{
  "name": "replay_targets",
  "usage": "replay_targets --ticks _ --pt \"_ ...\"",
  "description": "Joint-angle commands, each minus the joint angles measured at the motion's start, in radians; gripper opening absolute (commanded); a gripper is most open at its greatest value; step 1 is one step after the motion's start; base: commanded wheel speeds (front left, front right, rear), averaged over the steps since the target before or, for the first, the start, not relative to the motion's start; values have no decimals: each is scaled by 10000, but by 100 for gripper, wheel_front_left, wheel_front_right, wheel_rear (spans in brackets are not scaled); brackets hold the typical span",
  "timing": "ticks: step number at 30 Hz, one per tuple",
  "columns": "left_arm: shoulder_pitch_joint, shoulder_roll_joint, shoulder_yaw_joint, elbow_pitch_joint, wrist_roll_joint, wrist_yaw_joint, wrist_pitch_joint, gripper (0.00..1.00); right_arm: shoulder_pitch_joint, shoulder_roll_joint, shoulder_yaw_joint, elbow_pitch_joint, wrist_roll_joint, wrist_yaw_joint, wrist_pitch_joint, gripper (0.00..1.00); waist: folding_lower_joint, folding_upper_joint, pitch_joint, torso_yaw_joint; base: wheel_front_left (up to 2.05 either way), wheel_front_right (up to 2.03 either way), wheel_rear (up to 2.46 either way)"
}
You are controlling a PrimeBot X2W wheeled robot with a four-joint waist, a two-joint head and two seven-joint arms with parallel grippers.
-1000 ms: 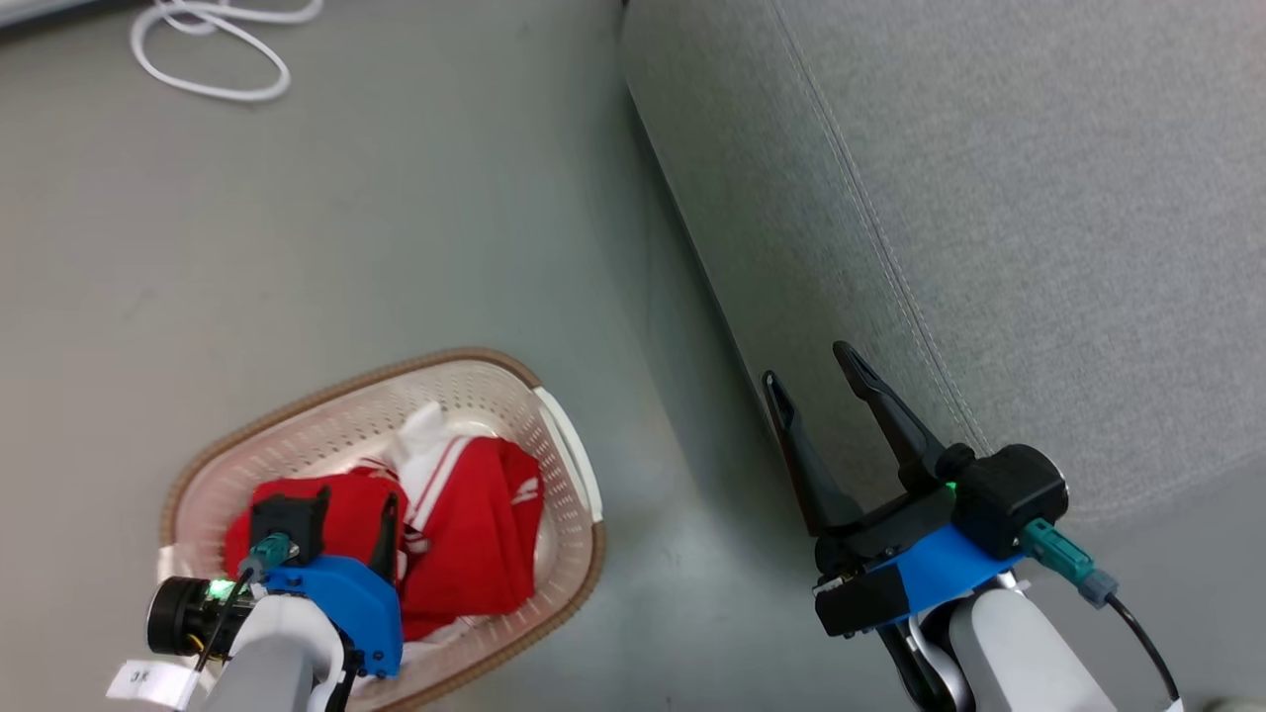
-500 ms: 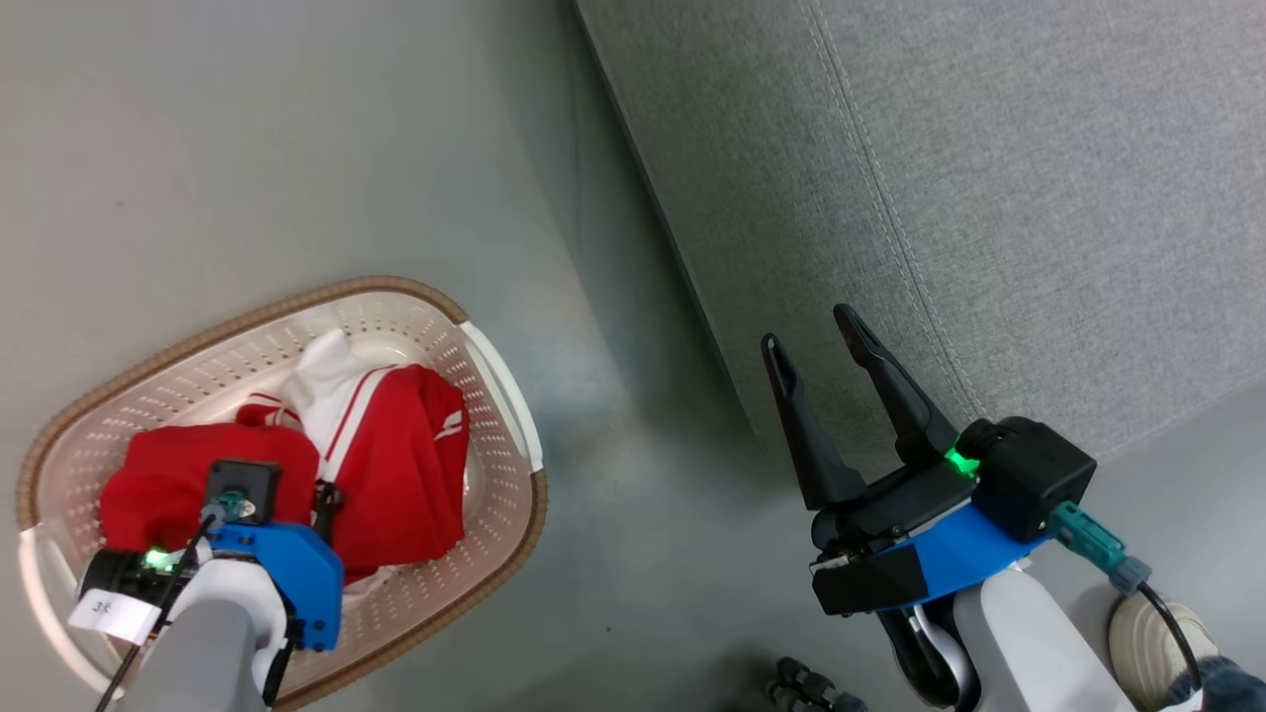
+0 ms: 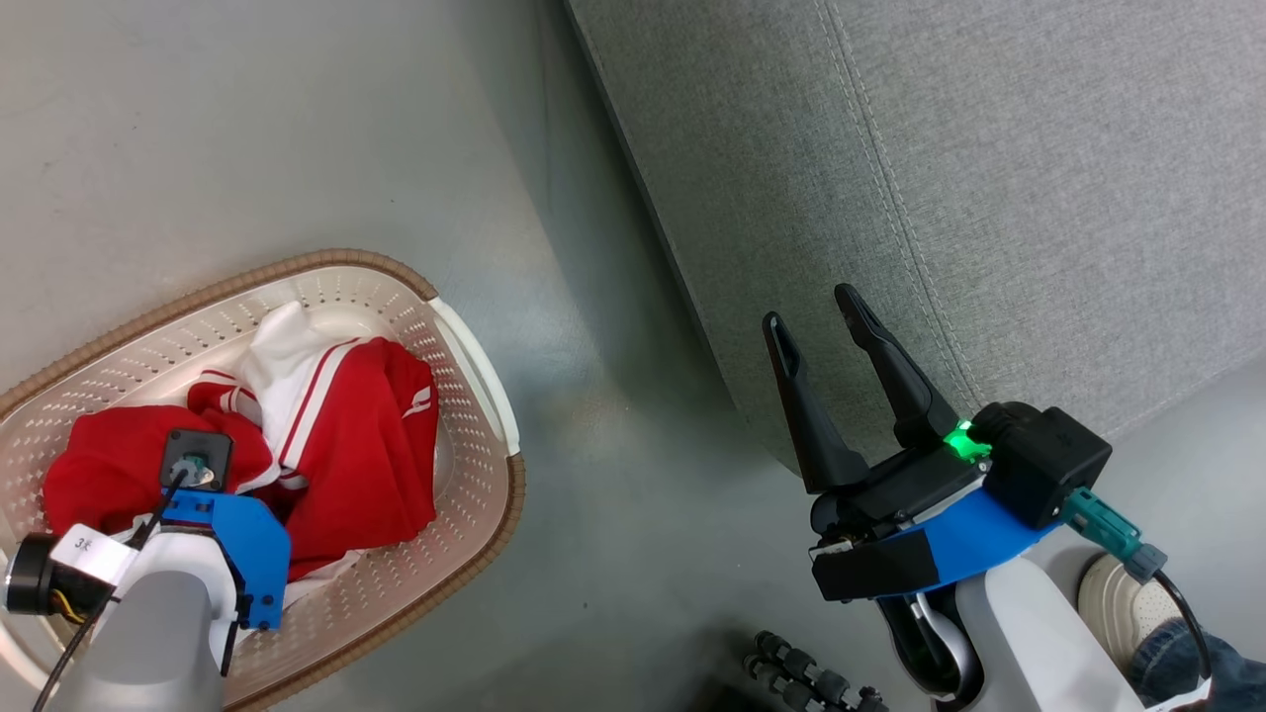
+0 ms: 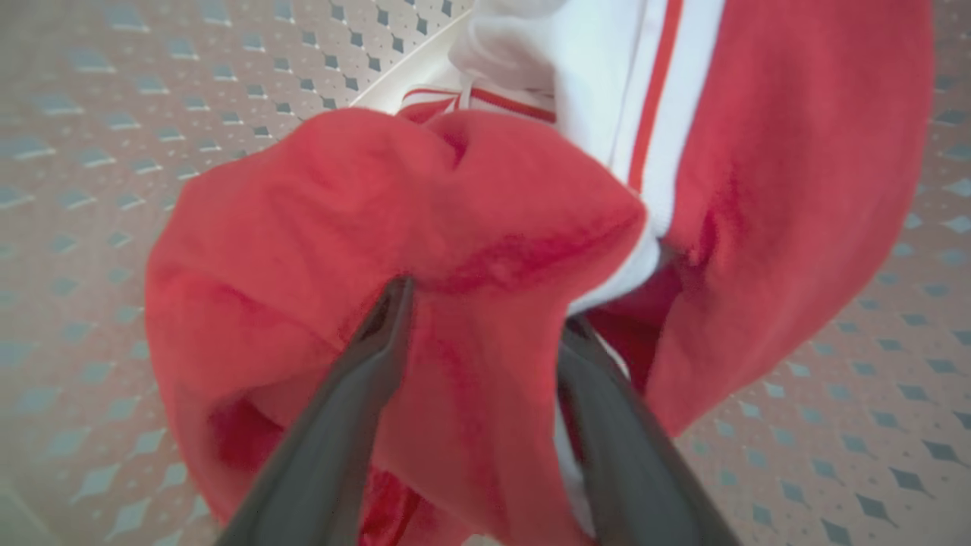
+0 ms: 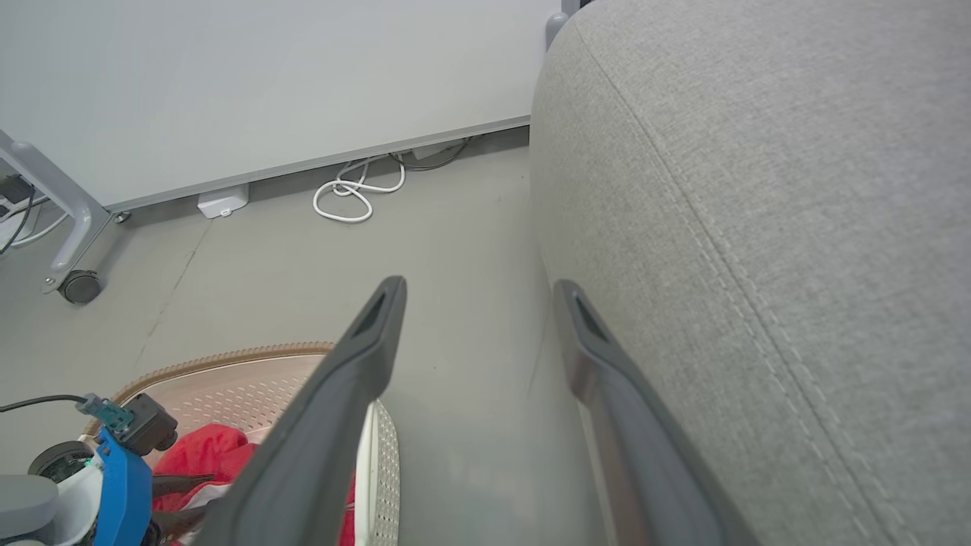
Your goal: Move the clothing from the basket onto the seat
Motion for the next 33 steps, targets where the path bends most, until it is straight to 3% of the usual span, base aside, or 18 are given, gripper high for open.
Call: replay_targets --ticks 1,22,33 --pt "-224 74 -42 45 -19 -11 68 0 -164 -18 -26 15 51 5 -38 100 -1 1 4 15 0 0 0" --pt "-203 -315 -214 488 -465 -360 -731 0 -321 -18 -30 163 -90 5 -39 100 -1 1 -427 504 0 0 0" --pt "139 -1320 -518 557 -857 -1084 -1757 0 -153 -24 -203 720 -621 5 -37 100 -1 1 -2400 1906 0 0 0"
